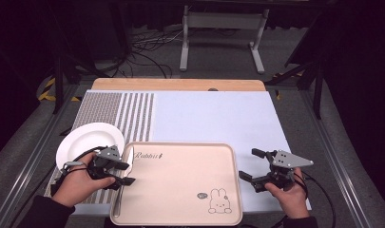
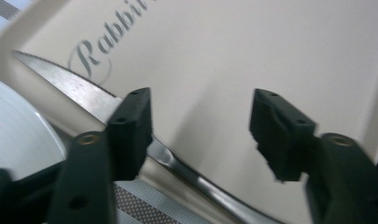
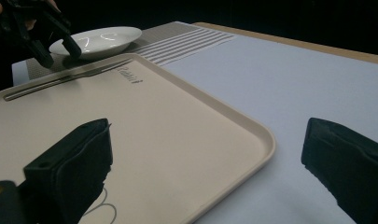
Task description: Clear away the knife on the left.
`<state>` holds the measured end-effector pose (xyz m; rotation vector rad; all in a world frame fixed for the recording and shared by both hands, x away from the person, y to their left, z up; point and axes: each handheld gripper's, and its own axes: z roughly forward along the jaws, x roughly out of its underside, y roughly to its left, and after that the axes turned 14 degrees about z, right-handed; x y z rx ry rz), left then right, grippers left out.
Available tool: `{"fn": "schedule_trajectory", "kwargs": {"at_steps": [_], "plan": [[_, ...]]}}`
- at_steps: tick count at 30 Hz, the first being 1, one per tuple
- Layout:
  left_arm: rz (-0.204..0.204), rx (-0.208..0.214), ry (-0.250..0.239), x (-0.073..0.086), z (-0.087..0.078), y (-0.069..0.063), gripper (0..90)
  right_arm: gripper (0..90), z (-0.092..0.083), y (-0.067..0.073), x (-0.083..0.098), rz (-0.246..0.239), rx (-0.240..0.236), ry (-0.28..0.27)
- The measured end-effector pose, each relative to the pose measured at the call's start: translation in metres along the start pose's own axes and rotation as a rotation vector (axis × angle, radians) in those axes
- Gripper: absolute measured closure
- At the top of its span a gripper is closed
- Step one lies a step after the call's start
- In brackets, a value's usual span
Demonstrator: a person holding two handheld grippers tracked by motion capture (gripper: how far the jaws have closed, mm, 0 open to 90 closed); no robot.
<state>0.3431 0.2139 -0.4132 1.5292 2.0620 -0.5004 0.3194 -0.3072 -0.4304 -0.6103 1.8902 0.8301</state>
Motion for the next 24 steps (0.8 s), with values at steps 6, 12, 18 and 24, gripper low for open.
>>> {"fn": "schedule_trajectory", "kwargs": {"at_steps": [6, 12, 18, 24], "plan": [[0.046, -0.062, -0.06, 0.0, -0.007, -0.003, 16.3, 2.7, 0.0, 0.0, 0.001, 0.0, 0.0, 0.002], [0.061, -0.1, -0.142, 0.005, -0.015, -0.007, 10.0, 2.7, 0.001, 0.0, 0.0, 0.001, -0.001, 0.002], [0.036, -0.14, -0.207, 0.017, -0.026, -0.009, 9.7, 2.6, 0.0, -0.001, 0.0, 0.002, -0.001, -0.001], [0.032, -0.172, -0.331, 0.032, -0.034, -0.01, 8.8, 2.6, 0.001, -0.001, 0.0, 0.003, -0.002, -0.001]]}}
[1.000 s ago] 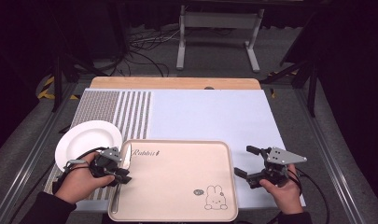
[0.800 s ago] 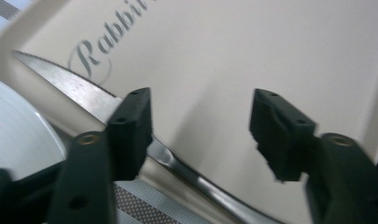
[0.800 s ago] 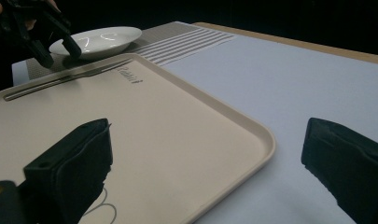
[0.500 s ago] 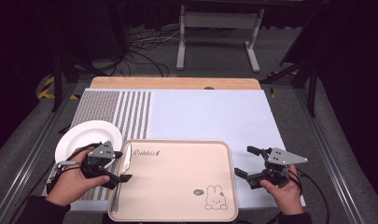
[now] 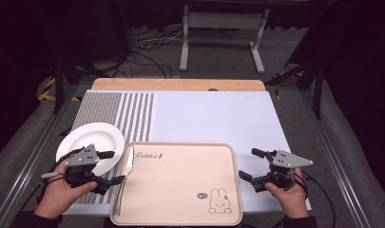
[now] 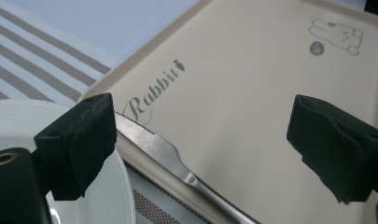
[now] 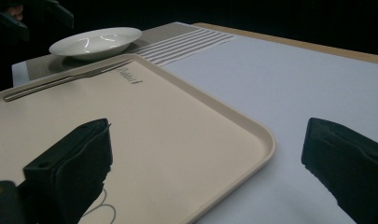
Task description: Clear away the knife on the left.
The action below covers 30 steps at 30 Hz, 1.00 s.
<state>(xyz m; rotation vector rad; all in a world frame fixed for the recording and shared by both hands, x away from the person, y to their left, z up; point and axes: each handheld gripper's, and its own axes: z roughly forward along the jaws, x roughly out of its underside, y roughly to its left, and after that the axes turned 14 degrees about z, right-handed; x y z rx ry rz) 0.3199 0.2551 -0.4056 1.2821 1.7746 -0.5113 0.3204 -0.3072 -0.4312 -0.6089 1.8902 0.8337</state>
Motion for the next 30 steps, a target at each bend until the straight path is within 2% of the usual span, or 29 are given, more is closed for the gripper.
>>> {"fn": "schedule_trajectory", "kwargs": {"at_steps": [1, 3, 7, 12, 19, 23, 25, 28, 30], "plan": [[-0.001, -0.006, -0.025, 0.002, -0.002, 0.0, 8.5, 2.6, 0.0, 0.0, 0.0, 0.0, 0.0, -0.001], [-0.01, -0.009, -0.042, 0.005, -0.003, 0.0, 8.4, 2.6, 0.0, 0.0, 0.0, 0.0, 0.0, -0.001], [-0.013, -0.028, -0.07, 0.019, -0.007, -0.001, 8.2, 2.6, -0.001, 0.0, 0.0, -0.003, -0.001, -0.008], [-0.021, -0.07, -0.15, 0.039, -0.011, -0.002, 8.0, 2.6, -0.002, 0.0, 0.0, 0.0, 0.0, -0.014], [-0.01, -0.094, -0.175, 0.053, -0.015, -0.004, 7.8, 2.6, -0.002, 0.0, 0.001, -0.001, -0.002, -0.013], [-0.007, -0.104, -0.213, 0.061, -0.017, -0.005, 7.3, 2.7, -0.002, -0.001, 0.003, 0.004, -0.003, -0.015], [-0.002, -0.107, -0.209, 0.062, -0.018, -0.006, 7.3, 2.6, -0.003, -0.002, 0.003, 0.005, -0.003, -0.015], [-0.007, -0.111, -0.211, 0.069, -0.019, -0.007, 7.2, 2.6, -0.003, -0.002, 0.004, 0.009, -0.004, -0.017], [-0.025, -0.113, -0.217, 0.075, -0.02, -0.008, 7.1, 2.6, -0.004, -0.003, 0.005, 0.01, -0.001, -0.018]]}}
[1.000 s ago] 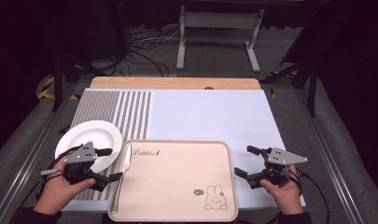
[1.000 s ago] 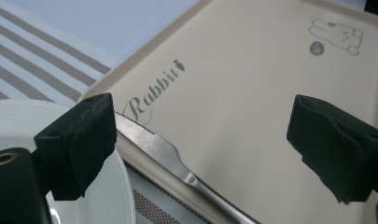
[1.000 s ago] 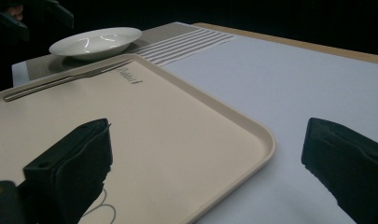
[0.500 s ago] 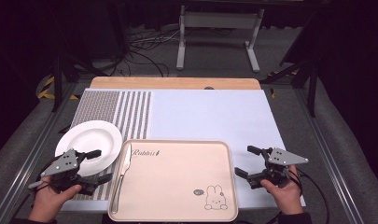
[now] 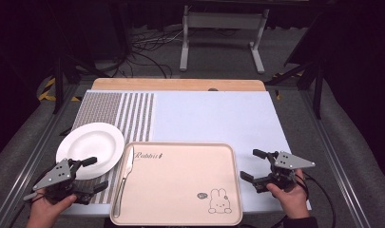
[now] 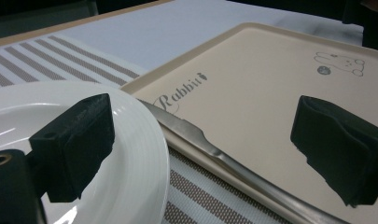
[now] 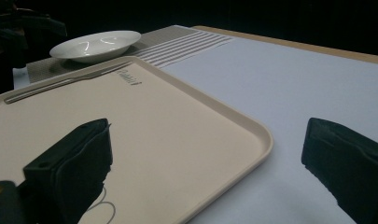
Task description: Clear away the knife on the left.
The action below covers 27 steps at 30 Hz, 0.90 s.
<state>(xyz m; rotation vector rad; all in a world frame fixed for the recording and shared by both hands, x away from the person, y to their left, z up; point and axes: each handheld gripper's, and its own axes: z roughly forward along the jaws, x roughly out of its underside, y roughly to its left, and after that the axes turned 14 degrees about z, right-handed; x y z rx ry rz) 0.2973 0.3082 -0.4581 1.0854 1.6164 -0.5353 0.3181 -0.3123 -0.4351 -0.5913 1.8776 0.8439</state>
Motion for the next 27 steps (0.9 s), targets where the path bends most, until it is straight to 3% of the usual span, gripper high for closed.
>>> {"fn": "schedule_trajectory", "kwargs": {"at_steps": [10, 18, 24, 27], "plan": [[-0.042, -0.019, -0.001, 0.02, -0.01, 0.0, 7.2, 2.6, -0.005, -0.002, 0.008, 0.018, 0.009, -0.001], [-0.036, -0.018, 0.025, 0.018, -0.007, 0.001, 7.7, 2.6, -0.006, -0.003, 0.013, 0.026, 0.012, 0.001], [-0.064, -0.012, 0.013, 0.018, -0.008, 0.001, 8.5, 2.6, -0.005, -0.003, 0.012, 0.025, 0.011, 0.0], [-0.058, -0.008, 0.017, 0.016, -0.008, 0.0, 8.5, 2.6, -0.005, -0.003, 0.012, 0.024, 0.013, 0.001]]}}
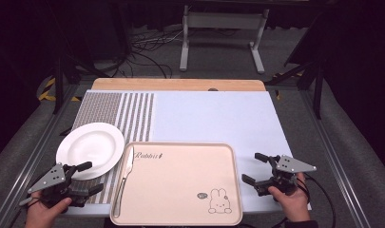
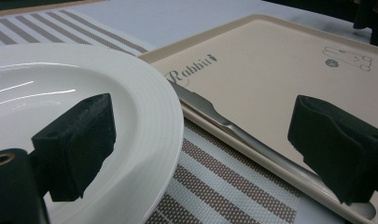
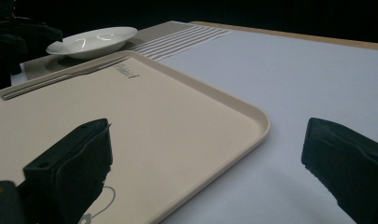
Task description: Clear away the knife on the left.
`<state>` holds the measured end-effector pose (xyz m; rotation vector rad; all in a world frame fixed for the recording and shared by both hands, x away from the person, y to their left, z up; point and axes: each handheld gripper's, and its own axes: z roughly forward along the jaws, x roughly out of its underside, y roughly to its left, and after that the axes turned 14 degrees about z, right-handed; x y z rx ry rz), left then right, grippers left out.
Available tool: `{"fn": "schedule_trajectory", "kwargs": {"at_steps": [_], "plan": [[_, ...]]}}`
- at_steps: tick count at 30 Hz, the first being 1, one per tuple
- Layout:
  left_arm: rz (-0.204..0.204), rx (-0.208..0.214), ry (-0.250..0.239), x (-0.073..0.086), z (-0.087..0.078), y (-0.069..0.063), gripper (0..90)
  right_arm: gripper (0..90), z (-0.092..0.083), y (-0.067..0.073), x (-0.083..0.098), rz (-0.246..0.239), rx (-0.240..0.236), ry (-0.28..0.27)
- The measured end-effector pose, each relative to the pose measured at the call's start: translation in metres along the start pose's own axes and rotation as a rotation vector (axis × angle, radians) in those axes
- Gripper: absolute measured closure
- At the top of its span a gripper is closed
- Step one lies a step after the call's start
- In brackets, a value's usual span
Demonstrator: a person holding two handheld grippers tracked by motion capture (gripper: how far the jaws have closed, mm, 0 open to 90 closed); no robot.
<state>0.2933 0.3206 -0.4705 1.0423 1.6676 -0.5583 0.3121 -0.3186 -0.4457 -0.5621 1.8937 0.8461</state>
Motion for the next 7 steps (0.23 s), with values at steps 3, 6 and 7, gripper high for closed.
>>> {"fn": "schedule_trajectory", "kwargs": {"at_steps": [3, 6, 7], "plan": [[-0.004, 0.0, 0.004, -0.0014, 0.0002, -0.0011, 8.5, 2.6, -0.0001, 0.0001, 0.0001, 0.001, 0.0, -0.002], [-0.007, 0.004, 0.001, -0.0032, 0.0002, -0.002, 8.2, 2.7, 0.0, 0.0, -0.0001, 0.001, -0.001, -0.004], [-0.007, 0.004, 0.001, -0.0032, 0.0002, -0.002, 8.1, 2.6, -0.0001, 0.0001, -0.0002, 0.0, 0.001, -0.004]]}}
